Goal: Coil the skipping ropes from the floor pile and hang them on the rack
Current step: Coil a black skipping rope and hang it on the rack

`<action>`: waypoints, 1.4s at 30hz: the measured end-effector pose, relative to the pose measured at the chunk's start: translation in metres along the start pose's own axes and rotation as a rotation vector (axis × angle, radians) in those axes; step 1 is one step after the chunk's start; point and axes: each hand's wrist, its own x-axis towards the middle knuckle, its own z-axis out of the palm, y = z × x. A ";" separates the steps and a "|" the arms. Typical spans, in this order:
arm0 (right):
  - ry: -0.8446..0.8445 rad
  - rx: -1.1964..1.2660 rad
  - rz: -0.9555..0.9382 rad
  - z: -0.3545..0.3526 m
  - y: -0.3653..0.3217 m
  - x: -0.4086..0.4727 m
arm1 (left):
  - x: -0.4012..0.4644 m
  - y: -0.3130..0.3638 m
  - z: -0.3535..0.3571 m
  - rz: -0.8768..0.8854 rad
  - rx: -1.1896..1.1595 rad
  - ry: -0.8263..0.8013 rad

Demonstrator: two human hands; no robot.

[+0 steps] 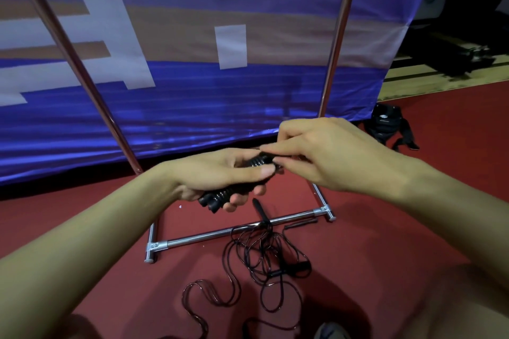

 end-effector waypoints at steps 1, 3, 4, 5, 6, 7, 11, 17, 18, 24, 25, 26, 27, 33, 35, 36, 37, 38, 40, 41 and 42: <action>0.069 -0.007 -0.003 0.000 0.000 -0.002 | -0.001 0.001 -0.002 0.020 -0.086 -0.037; 0.190 -0.023 -0.009 0.001 0.000 -0.005 | 0.000 0.004 -0.002 0.008 -0.199 -0.045; 0.222 -0.034 -0.011 0.003 -0.001 -0.005 | 0.001 0.007 0.000 -0.019 -0.218 -0.013; 0.237 -0.031 -0.004 0.006 -0.003 -0.005 | 0.002 0.009 0.001 -0.040 -0.207 0.039; 0.254 0.001 0.019 0.008 -0.005 -0.005 | 0.003 0.011 0.002 -0.046 -0.171 0.101; 0.270 0.068 0.064 0.011 -0.007 -0.005 | 0.004 0.012 0.003 -0.039 -0.130 0.161; 0.364 0.242 0.236 0.020 -0.004 -0.004 | 0.007 0.014 0.003 0.014 -0.072 0.353; -0.054 0.380 0.350 0.022 0.011 -0.004 | 0.004 0.012 0.001 0.077 -0.027 0.459; -0.033 0.351 0.337 0.021 0.014 -0.003 | 0.003 0.011 0.003 0.076 -0.022 0.442; -0.163 0.318 0.200 0.028 0.014 -0.001 | 0.004 0.013 0.004 0.134 0.005 0.411; -0.161 0.339 0.178 0.031 0.013 -0.002 | 0.004 0.013 0.004 0.153 0.014 0.413; -0.123 0.368 0.155 0.031 0.013 -0.001 | 0.004 0.014 0.004 0.173 0.026 0.415; -0.076 0.412 0.143 0.030 0.013 0.000 | 0.004 0.014 0.004 0.194 0.044 0.419; -0.230 0.954 0.252 0.024 0.025 -0.005 | 0.001 0.011 -0.001 0.248 0.138 0.390; -0.187 0.783 0.161 0.028 0.030 -0.005 | -0.001 0.008 0.001 0.253 0.146 0.313; -0.159 0.683 0.130 0.030 0.032 -0.004 | -0.001 0.008 0.002 0.252 0.140 0.263; -0.126 0.611 0.111 0.032 0.034 -0.003 | -0.002 0.009 0.004 0.243 0.126 0.214; -0.079 0.547 0.077 0.033 0.036 -0.001 | -0.002 0.009 0.005 0.228 0.107 0.175; 0.004 0.422 -0.024 0.034 0.035 0.003 | -0.001 0.009 0.005 0.200 0.092 0.123; 0.039 0.386 -0.079 0.035 0.035 0.005 | -0.001 0.009 0.004 0.185 0.107 0.094; 0.062 0.354 -0.124 0.036 0.035 0.007 | -0.002 0.009 0.004 0.166 0.131 0.054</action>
